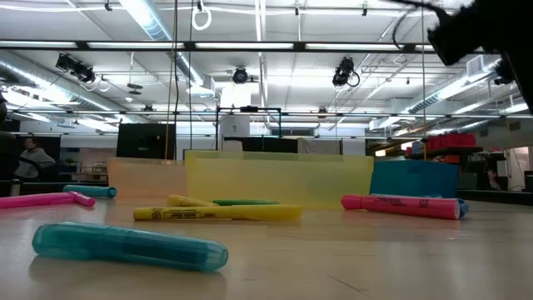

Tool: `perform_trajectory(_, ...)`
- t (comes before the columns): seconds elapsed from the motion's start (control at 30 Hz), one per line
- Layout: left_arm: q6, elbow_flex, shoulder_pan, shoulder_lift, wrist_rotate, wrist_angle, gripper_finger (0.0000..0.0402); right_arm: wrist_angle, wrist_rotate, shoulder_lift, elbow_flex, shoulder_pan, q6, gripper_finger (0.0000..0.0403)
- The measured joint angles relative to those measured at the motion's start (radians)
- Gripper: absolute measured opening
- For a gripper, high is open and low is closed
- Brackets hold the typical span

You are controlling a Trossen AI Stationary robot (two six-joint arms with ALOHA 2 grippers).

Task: Pick & Place Markers
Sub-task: Put the bottom medium pink highlighter pen into the yellow bin

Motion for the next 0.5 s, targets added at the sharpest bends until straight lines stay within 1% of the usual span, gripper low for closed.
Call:
perform_trajectory(0.07,0.0,0.0,0.0,0.0,0.0,0.0,0.0209,0.041,-0.005,0.0,-0.058,0.023,0.047,0.0211)
perform_trajectory(0.13,0.0,0.0,0.0,0.0,0.0,0.0,0.0209,0.105,-0.01,0.0,-0.115,0.051,0.097,0.0213)
perform_trajectory(0.33,0.0,0.0,0.0,0.0,0.0,0.0,0.0209,0.319,-0.045,0.0,-0.258,0.131,0.283,0.0198)
perform_trajectory(0.5,0.0,0.0,0.0,0.0,0.0,0.004,0.0209,0.353,-0.048,0.0,-0.328,0.173,0.356,0.0184)
